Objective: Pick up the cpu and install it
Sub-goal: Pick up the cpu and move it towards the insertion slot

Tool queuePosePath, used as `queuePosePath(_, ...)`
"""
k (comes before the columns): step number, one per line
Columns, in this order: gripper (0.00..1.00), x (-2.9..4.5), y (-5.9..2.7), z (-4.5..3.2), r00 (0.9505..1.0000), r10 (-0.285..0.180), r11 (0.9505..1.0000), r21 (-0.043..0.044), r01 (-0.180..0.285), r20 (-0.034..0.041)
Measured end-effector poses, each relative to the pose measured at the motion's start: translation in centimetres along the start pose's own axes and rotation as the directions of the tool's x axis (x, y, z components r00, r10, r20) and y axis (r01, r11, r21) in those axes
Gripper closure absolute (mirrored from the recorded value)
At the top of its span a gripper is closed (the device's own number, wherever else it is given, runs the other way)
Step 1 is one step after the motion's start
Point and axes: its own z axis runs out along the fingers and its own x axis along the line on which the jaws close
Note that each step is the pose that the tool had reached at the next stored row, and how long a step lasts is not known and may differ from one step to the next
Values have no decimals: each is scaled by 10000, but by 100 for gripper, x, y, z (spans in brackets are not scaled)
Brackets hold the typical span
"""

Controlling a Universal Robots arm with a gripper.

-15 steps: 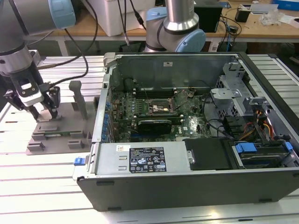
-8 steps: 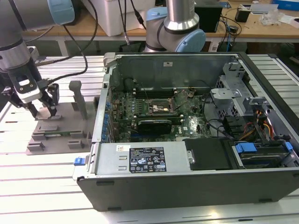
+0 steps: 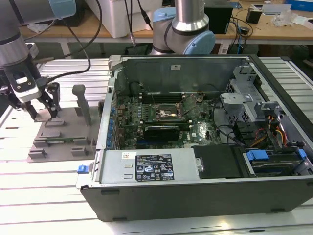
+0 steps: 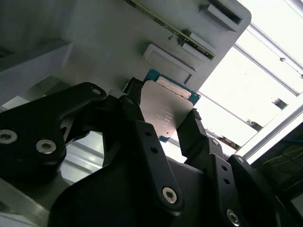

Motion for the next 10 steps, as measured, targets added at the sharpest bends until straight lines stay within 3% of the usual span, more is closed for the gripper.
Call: queuePosePath(10,46,-4,-2,-196,10000,-1,10000,-1,1,0)
